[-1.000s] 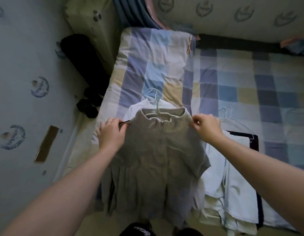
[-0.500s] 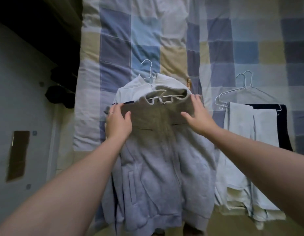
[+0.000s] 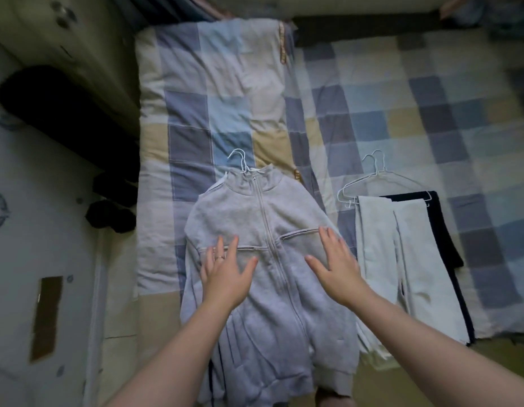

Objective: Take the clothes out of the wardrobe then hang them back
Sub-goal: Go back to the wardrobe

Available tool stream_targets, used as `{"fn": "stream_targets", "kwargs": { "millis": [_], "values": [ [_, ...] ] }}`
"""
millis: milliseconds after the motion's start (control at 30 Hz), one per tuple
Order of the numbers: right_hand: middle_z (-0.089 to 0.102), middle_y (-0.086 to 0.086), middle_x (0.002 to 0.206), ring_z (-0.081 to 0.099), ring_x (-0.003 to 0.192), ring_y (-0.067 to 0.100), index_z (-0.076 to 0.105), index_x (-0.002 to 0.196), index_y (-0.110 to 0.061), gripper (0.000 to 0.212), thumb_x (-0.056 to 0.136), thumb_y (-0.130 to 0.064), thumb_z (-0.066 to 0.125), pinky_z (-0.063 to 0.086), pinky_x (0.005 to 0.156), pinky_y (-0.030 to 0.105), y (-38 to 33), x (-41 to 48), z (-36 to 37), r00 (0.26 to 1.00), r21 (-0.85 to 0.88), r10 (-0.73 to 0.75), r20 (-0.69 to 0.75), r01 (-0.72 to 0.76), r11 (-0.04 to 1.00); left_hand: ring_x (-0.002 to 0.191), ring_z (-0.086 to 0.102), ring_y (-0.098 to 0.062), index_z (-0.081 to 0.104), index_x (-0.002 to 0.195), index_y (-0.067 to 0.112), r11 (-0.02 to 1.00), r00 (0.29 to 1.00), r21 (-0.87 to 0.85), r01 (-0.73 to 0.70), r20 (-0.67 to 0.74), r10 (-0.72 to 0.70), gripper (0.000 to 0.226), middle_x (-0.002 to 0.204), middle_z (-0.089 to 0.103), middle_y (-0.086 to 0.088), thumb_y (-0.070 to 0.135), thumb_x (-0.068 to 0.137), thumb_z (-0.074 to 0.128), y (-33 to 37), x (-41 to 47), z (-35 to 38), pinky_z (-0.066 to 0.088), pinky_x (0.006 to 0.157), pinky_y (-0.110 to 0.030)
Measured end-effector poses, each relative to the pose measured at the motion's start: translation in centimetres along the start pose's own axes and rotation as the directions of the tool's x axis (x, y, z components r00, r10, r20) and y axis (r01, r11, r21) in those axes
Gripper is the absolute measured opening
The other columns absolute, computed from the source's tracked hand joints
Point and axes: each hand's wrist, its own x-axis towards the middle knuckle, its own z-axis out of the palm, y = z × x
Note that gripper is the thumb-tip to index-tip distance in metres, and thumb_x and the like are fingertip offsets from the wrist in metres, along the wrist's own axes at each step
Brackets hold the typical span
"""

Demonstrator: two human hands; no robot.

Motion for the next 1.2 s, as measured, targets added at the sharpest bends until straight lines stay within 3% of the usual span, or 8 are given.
{"fn": "stream_targets", "kwargs": {
  "millis": [267,600,867,1200],
  "values": [
    [-0.013,-0.015,0.162,-0.011,0.150,0.016,-0.006,0.153,-0.041,0.073,0.097,-0.059,0.036,0.000,0.119,0.049,-1.0,-9.3,-4.3,0.989,0.073,0.086,-0.121,-0.078,0.994,0.151,-0.010,-0.019,0.005,0.155,0.045,0.947,0.950,0.081,-0.311,-0.010,0.313,0.070,0.166,-0.006,0.007,0.064,0.095,0.037,6.1,-6.3,-2.8,0.000,0.120,-0.046],
    [-0.021,-0.020,0.159,-0.020,0.148,0.014,-0.014,0.151,-0.044,0.071,0.097,-0.060,0.029,-0.008,0.119,0.048,6.6,-21.1,-8.9,0.902,0.128,0.234,-0.362,-0.201,0.971,0.152,-0.010,-0.021,0.005,0.155,0.045,0.712,0.742,0.219,-0.667,0.109,0.662,0.071,0.166,-0.008,0.007,0.068,0.094,0.032,17.1,-13.5,0.9,0.004,0.121,-0.047],
    [-0.018,-0.017,0.160,-0.018,0.149,0.016,-0.014,0.151,-0.042,0.073,0.091,-0.070,0.016,-0.005,0.118,0.052,18.6,-32.4,-10.5,0.768,0.222,0.408,-0.493,-0.342,0.913,0.151,-0.016,-0.020,-0.003,0.154,0.047,0.471,0.540,0.273,-0.839,0.310,0.783,0.071,0.165,-0.013,0.008,0.072,0.094,0.024,27.1,-23.3,11.0,-0.002,0.122,-0.047],
    [-0.020,-0.020,0.158,-0.019,0.148,0.016,-0.015,0.150,-0.046,0.071,0.097,-0.062,0.030,-0.002,0.120,0.054,37.8,-49.1,-11.0,0.554,0.472,0.651,-0.519,-0.448,0.759,0.151,-0.016,-0.022,-0.009,0.153,0.048,0.142,0.273,0.273,-0.951,0.535,0.799,0.073,0.165,-0.014,0.006,0.076,0.091,0.016,38.6,-40.0,29.4,-0.005,0.122,-0.048]
  ]
}}
